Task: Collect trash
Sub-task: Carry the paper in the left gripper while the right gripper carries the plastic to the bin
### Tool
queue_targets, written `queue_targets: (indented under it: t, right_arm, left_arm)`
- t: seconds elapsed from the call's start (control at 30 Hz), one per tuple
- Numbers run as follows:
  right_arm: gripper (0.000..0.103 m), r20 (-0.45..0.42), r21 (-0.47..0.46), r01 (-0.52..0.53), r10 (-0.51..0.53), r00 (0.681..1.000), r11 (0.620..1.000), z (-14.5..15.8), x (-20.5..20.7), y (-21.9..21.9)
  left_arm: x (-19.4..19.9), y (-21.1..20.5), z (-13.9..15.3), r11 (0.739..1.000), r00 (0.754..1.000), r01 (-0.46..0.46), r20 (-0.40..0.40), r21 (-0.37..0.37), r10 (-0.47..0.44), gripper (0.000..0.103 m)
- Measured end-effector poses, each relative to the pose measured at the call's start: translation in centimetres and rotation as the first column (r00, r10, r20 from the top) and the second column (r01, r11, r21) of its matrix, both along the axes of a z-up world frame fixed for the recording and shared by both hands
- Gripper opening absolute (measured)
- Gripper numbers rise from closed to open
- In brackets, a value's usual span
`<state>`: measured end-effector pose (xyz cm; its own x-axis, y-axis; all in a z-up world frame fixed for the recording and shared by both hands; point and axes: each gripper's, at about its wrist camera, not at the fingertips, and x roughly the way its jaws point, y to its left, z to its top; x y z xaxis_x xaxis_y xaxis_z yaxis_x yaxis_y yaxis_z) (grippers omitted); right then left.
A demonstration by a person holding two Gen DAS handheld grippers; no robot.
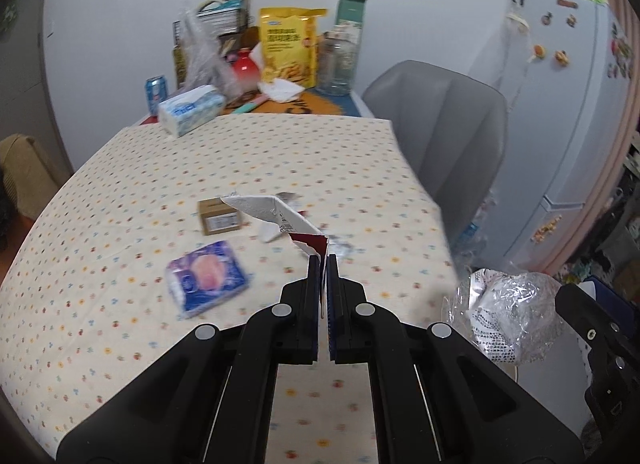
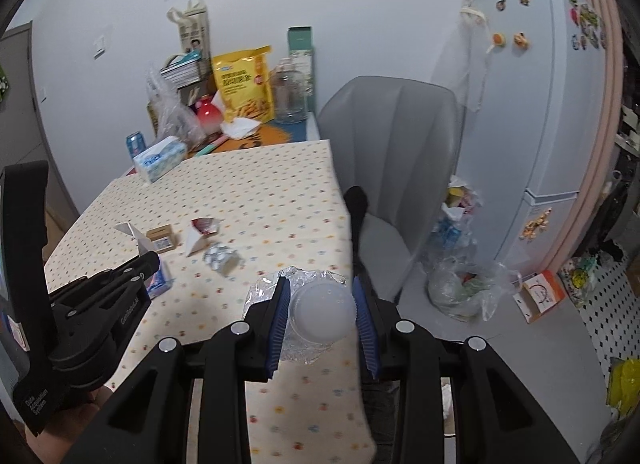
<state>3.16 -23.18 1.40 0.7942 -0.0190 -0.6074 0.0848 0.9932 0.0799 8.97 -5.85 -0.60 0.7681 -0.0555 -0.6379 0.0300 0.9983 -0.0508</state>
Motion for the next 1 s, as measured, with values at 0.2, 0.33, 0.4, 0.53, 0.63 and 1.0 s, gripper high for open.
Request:
queue_targets:
  t: [0.2,0.33,0.4,0.53,0.63,1.0]
  right_arm:
    - [0.032,0.010,0.017,0.077,-0.078,0.997,0.997,0.1,-1.2,-4.8]
    - [0.032,0.008,0.027,0.130,-0.130,0.992,0.991,-0.3,-2.0,-8.0]
    - [0.032,0.002,0.039,0.159,-0.160,0.987,0.986,-0.7,-2.3,-9.7]
    - [0.032,-0.008,0.055,0.203,-0.203,0.979,0.978,-1.5,-3.0,-12.6]
    - [0.032,-0.018,0.065,0.238,-0.237,0.971,0.969,-2.1,-3.4,-14.8]
    - [0.032,-0.068,0.060,0.359,-0.355,0.932,0.931,-5.4,-4.3,-21.9]
  left_arm:
    - [-0.2,-5.7,0.3,0.996,0.996,0.088,0.008,0.024,-0.088,0.004]
    - [-0.3,-9.3,0.1,0.989,0.990,0.142,0.001,0.043,-0.143,0.004]
    - [-0.3,-11.0,-0.1,0.984,0.986,0.167,-0.002,0.055,-0.167,0.004]
    - [-0.3,-14.3,-0.6,0.974,0.976,0.216,-0.015,0.074,-0.216,0.004]
    - [-0.5,-16.8,-1.2,0.963,0.967,0.254,-0.029,0.088,-0.253,0.004]
    - [-0.8,-24.7,-3.7,0.920,0.933,0.359,-0.070,0.159,-0.353,0.004]
